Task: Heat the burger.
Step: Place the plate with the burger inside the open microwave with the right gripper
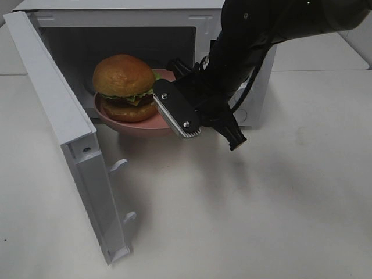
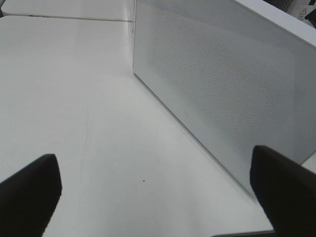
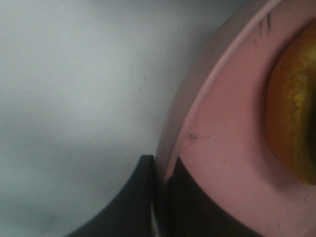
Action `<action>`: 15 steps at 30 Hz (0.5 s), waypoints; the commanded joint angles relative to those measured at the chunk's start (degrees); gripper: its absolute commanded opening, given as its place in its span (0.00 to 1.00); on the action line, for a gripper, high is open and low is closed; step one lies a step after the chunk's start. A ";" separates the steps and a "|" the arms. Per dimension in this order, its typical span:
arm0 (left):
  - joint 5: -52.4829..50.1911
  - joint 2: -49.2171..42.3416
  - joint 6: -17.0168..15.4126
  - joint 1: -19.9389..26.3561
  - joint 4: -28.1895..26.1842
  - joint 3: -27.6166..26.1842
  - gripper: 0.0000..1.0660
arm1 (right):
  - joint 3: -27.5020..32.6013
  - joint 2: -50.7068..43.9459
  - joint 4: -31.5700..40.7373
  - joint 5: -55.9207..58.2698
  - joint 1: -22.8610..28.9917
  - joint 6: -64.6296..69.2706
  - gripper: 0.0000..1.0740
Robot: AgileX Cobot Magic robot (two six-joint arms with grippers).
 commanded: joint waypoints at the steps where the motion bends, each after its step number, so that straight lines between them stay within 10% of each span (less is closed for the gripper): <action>1: -0.57 -1.43 0.06 -0.23 -0.11 0.29 0.90 | -3.61 1.15 0.11 -1.32 -0.11 3.15 0.01; 15: -0.57 -1.43 0.06 -0.23 -0.11 0.29 0.90 | -12.20 6.70 -2.35 -1.15 -0.11 7.28 0.01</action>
